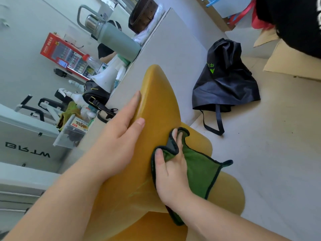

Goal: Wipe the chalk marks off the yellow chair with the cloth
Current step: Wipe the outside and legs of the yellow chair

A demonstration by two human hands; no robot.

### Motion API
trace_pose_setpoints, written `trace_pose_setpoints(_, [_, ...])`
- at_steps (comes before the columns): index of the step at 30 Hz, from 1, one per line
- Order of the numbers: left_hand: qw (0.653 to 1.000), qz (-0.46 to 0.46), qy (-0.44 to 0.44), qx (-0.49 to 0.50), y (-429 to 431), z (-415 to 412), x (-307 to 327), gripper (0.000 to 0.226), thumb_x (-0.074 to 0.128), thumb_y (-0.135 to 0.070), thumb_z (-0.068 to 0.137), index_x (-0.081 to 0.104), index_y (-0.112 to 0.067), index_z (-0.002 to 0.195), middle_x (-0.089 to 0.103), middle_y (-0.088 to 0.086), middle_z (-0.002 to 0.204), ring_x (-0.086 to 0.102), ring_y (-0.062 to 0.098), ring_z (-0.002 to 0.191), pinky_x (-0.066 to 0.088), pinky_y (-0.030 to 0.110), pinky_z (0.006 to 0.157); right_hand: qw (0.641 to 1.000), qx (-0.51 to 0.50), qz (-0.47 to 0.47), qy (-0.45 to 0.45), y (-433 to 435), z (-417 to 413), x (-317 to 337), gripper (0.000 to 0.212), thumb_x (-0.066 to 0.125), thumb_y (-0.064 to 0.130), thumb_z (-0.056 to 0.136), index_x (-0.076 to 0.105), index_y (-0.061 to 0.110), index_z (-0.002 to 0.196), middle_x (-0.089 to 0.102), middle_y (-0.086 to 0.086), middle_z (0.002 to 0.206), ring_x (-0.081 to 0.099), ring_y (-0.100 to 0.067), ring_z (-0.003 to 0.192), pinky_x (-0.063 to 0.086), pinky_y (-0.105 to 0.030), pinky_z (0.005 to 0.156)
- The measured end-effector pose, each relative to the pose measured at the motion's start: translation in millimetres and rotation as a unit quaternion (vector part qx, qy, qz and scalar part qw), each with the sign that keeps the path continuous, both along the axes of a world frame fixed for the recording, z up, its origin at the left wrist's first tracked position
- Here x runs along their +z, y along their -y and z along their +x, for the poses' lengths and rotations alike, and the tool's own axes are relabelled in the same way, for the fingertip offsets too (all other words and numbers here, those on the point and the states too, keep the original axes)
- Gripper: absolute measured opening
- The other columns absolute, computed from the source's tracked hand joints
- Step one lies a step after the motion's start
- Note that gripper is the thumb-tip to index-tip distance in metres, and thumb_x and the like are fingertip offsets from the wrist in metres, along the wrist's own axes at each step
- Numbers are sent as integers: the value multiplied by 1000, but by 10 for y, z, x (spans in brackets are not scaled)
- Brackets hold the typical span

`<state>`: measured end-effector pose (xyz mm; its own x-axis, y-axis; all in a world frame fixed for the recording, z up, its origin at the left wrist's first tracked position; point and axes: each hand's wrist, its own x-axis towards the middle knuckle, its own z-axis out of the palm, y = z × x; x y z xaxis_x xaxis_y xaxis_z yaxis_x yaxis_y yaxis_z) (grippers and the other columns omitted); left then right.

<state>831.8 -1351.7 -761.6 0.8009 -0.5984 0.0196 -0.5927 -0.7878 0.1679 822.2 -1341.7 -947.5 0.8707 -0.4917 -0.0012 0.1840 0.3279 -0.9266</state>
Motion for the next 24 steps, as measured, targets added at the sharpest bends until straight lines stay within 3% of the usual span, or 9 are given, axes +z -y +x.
trace_pose_setpoints(3, [996,65,41,-50,-461,-248,-11,58,36,-44,98,10,-54,150,15,-54,142,14,-30,130,16,-7,98,995,-27,-92,11,-101,-74,-91,75,4,91,82,-30,63,144,-30,25,163,-21,2,152,-2,-37,127])
trace_pose_setpoints(6, [988,128,69,-53,-753,-374,8,62,34,-48,96,5,-55,150,14,-54,142,18,-30,128,17,-8,95,993,-31,-111,15,-114,-29,-146,76,4,92,81,-31,63,143,-34,29,160,-28,6,147,-3,-37,127])
trace_pose_setpoints(11, [984,132,108,-59,-665,-212,-48,59,32,-45,99,4,-57,149,8,-51,146,10,-28,132,11,-7,100,996,-15,-82,30,187,205,-80,66,19,82,86,-27,76,133,-28,27,164,-17,-7,155,0,-40,127])
trace_pose_setpoints(13, [983,128,117,-64,-491,-50,-76,61,33,-41,99,2,-54,150,6,-48,147,8,-28,132,9,-5,102,997,-5,-62,38,410,429,-51,63,21,80,90,-21,74,136,-22,20,168,-13,-12,157,2,-44,128])
trace_pose_setpoints(17, [983,126,126,-51,-100,214,-101,63,38,-30,103,5,-43,155,16,-35,143,15,-20,125,17,13,108,998,5,-41,36,815,740,-23,71,26,70,98,-7,51,158,-12,10,172,-8,-19,159,6,-51,128])
trace_pose_setpoints(20, [983,126,124,-49,120,337,-98,62,39,-29,104,7,-43,155,24,-26,152,24,-7,134,19,16,105,991,-45,-118,34,684,629,4,69,25,69,99,-4,49,159,-9,13,172,2,-21,159,10,-50,127])
trace_pose_setpoints(24, [991,108,67,-34,342,470,-76,62,38,-29,105,4,-42,155,19,-19,160,24,5,143,22,23,112,975,-119,-179,56,360,447,-138,70,27,73,96,9,51,159,-1,21,170,-2,-14,159,-3,-39,126])
